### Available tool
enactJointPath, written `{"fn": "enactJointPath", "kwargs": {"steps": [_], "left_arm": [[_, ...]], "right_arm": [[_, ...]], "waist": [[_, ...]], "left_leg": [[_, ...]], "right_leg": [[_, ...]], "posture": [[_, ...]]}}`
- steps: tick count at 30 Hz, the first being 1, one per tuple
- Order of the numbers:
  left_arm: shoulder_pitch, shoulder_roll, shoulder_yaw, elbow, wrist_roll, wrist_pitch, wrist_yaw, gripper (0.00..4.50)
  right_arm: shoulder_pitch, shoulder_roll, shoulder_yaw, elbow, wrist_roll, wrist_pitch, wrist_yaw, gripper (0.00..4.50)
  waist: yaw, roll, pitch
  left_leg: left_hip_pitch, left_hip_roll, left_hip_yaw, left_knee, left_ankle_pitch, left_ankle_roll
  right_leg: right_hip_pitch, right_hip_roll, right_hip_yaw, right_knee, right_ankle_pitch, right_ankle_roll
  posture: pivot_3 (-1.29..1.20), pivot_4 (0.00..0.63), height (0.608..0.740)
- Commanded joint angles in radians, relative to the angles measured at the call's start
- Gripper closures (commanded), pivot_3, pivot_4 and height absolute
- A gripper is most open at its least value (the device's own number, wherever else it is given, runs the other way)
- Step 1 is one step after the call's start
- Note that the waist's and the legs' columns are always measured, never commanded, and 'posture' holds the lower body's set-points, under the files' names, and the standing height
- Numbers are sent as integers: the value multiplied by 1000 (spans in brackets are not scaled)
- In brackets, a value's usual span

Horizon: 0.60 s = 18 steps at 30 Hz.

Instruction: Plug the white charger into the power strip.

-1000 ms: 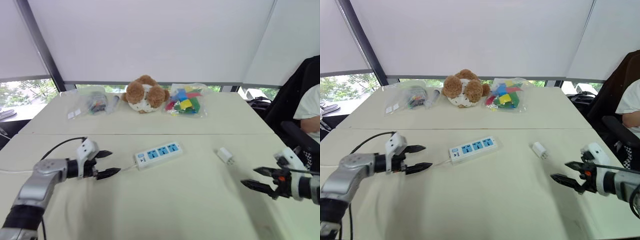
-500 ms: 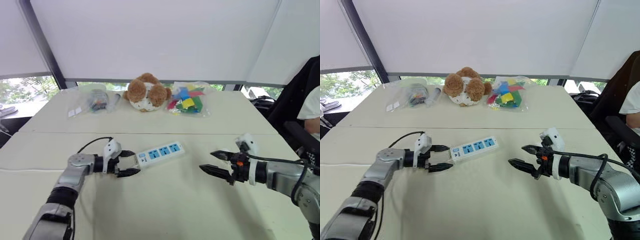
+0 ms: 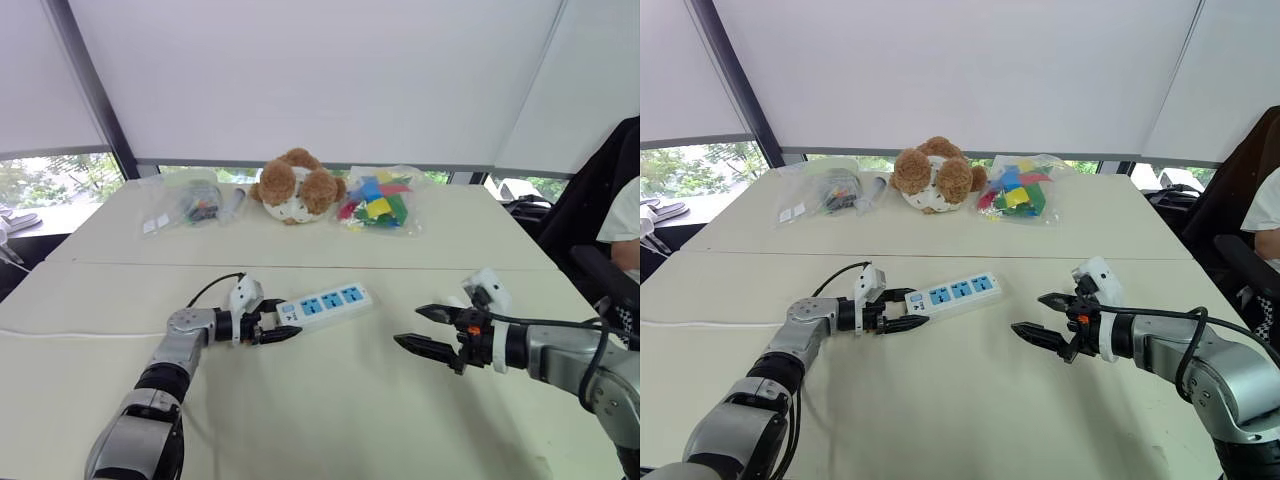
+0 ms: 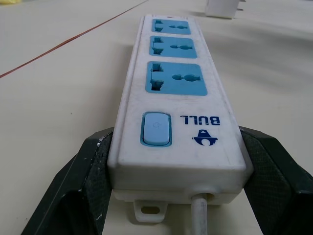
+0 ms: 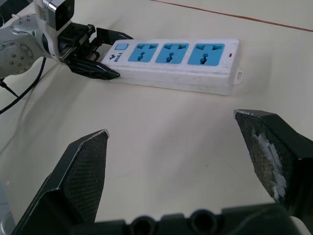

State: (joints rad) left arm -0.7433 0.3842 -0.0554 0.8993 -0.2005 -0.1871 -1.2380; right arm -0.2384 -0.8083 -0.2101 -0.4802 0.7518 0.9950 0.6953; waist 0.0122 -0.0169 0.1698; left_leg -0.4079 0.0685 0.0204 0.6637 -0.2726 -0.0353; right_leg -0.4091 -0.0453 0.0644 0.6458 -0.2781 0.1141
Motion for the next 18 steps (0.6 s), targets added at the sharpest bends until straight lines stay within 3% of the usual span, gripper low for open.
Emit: {"fn": "enactJointPath", "kwargs": {"steps": [1,4,8,12,18], "left_arm": [[-35,2,2,-5,15,-29,-23,1474],[-47,27,-51,-35,56,-62,-112,1474],[-79,35,-114,-35,102,-93,-209,1474],[-141,16,-144,38,131,-67,-261,1474],[-180,-16,-168,118,189,-126,-242,1474]], "right_arm": [[0,-34,-51,-16,-3,6,-21,0],[-67,-130,-91,55,-16,106,-58,0],[-210,-266,-92,244,-11,97,62,0],[-425,-419,213,492,-223,11,242,0],[-872,-301,635,1001,-568,-111,539,0]], "waist": [[0,0,0],[0,0,0],[1,0,0],[-2,1,0],[-6,1,0]], "left_leg": [[0,0,0,0,0,0],[0,0,0,0,0,0],[0,-1,1,0,0,0],[0,-1,0,0,0,0],[-2,-1,3,0,0,1]], "right_leg": [[0,0,0,0,0,0],[0,0,0,0,0,0],[0,-1,0,0,0,0],[-1,-1,0,-1,0,0],[-3,-1,3,-1,-1,-1]], "posture": [[0,150,739],[0,150,739],[0,150,739],[0,150,739],[0,150,739]]}}
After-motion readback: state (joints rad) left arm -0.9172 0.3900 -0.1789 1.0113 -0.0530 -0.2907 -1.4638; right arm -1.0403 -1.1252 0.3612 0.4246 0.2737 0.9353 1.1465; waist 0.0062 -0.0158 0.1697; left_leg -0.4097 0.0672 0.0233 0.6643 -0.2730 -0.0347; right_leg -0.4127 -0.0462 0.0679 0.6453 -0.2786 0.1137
